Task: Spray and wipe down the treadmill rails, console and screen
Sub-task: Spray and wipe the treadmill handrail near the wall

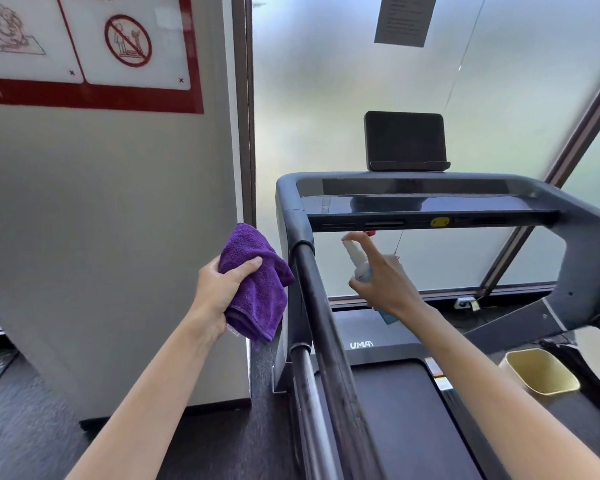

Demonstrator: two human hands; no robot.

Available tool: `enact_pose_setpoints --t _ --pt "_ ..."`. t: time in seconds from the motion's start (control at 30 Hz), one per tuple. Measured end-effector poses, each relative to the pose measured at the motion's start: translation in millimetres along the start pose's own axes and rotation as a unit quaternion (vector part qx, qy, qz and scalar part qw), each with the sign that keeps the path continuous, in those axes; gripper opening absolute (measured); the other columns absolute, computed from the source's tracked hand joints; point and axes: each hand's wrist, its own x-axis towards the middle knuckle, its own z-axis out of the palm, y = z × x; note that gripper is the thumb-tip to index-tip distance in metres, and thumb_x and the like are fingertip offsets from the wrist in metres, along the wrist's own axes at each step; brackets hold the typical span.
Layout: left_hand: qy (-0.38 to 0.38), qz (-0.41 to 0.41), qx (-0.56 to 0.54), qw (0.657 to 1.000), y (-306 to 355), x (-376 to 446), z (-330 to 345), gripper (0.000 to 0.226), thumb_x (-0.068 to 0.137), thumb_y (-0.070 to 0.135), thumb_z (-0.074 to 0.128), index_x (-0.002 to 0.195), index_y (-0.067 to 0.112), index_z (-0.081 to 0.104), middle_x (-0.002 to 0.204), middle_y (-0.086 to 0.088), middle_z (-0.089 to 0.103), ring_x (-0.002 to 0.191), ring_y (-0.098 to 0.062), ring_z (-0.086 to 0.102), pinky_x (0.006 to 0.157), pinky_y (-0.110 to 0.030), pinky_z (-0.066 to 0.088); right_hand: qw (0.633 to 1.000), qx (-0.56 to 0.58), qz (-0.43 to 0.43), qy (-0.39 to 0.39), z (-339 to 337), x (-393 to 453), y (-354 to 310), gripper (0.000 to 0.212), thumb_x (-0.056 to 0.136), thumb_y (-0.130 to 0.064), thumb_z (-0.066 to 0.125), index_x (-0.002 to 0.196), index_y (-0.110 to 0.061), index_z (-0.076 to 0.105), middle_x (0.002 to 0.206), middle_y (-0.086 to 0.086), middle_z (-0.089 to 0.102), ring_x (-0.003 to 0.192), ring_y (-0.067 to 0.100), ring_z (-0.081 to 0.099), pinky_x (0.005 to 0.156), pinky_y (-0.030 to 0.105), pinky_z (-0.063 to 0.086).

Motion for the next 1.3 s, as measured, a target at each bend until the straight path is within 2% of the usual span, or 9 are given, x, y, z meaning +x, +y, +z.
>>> enact_pose_setpoints --t 0.13,0.3,0.5,0.63,0.77,0.93,1.13,1.23,1.3 --pt "0.006 0.004 0.003 1.0 -1.6 -1.3 -1.3 0.026 0.078 0.017 0.079 0.1 0.015 0.065 0.094 -0.006 0.072 0.081 -0.021 0.07 0.062 -0.028 0.055 0.999 -0.004 -0.016 0.028 1.5 -0.9 1.2 0.064 0.082 0.0 0.064 0.139 -0.021 0.043 0.07 0.007 0.056 0.052 0.026 0.054 0.052 0.036 0.05" --pt "0.018 0.043 0.048 0.998 -2.1 -0.6 -1.7 0.025 0.079 0.016 0.079 0.1 0.013 0.065 0.095 -0.006 0.072 0.084 -0.021 0.069 0.07 -0.031 0.056 0.998 -0.013 -0.018 0.057 0.4 -3.2 3.9 0.064 0.079 0.0 0.067 0.137 -0.019 0.047 0.066 0.0 0.048 0.049 0.002 0.042 0.045 0.02 0.03" --pt "0.018 0.04 0.047 0.998 -2.9 -0.9 0.6 0.025 0.078 0.017 0.079 0.099 0.013 0.066 0.096 -0.007 0.072 0.086 -0.024 0.069 0.071 -0.031 0.058 0.998 -0.004 -0.019 0.057 -3.8 -7.8 2.4 0.064 0.08 0.0 0.067 0.138 -0.017 0.046 0.07 0.005 0.053 0.049 0.0 0.041 0.044 0.01 0.028" --pt "0.016 0.038 0.045 0.998 -3.6 -2.9 1.8 0.023 0.078 0.017 0.079 0.097 0.014 0.066 0.094 -0.006 0.072 0.08 -0.02 0.069 0.065 -0.028 0.057 1.0 0.005 -0.016 0.006 -9.7 -10.9 -0.6 0.067 0.085 -0.004 0.067 0.143 -0.022 0.039 0.087 0.008 0.056 0.053 0.005 0.048 0.049 0.017 0.039" --pt "0.019 0.033 0.04 0.998 -4.4 -6.6 0.6 0.022 0.079 0.017 0.079 0.096 0.017 0.066 0.092 -0.003 0.072 0.077 -0.016 0.07 0.059 -0.024 0.055 0.999 0.018 -0.023 0.025 -16.1 -20.2 -4.6 0.067 0.085 -0.006 0.069 0.143 -0.022 0.039 0.091 0.006 0.053 0.057 0.012 0.053 0.052 0.025 0.051" --pt "0.021 0.029 0.043 0.998 -8.3 -17.4 -2.5 0.023 0.078 0.018 0.08 0.096 0.018 0.066 0.092 -0.002 0.072 0.076 -0.015 0.07 0.057 -0.023 0.054 0.998 0.062 -0.01 0.018 -23.1 -41.5 -1.4 0.064 0.086 -0.009 0.071 0.139 -0.027 0.04 0.077 0.012 0.059 0.046 0.02 0.057 0.046 0.037 0.057" --pt "0.022 0.035 0.054 0.998 -14.8 -39.4 -2.7 0.023 0.077 0.019 0.08 0.095 0.019 0.067 0.09 -0.001 0.073 0.074 -0.013 0.071 0.056 -0.021 0.054 0.996 0.091 0.009 -0.014 -25.5 -70.8 -1.4 0.058 0.087 -0.017 0.075 0.133 -0.029 0.042 0.065 0.012 0.06 0.038 0.021 0.056 0.037 0.026 0.049" --pt "0.026 0.036 0.06 0.997 -17.4 -51.5 -2.5 0.022 0.076 0.019 0.081 0.094 0.02 0.066 0.09 -0.001 0.073 0.076 -0.014 0.071 0.058 -0.022 0.055 0.997 0.073 0.009 0.003 -27.2 -79.5 -4.7 0.053 0.089 -0.007 0.066 0.133 -0.025 0.043 0.065 0.013 0.058 0.044 0.025 0.056 0.046 0.044 0.056" --pt "0.031 0.035 0.059 0.997 -18.7 -59.2 -2.7 0.024 0.076 0.019 0.081 0.095 0.018 0.067 0.091 -0.002 0.073 0.08 -0.018 0.071 0.063 -0.027 0.056 0.997 0.071 0.011 0.024 -28.4 -84.7 -7.3 0.055 0.087 0.0 0.062 0.134 -0.021 0.044 0.062 0.003 0.055 0.046 0.019 0.053 0.053 0.047 0.058"
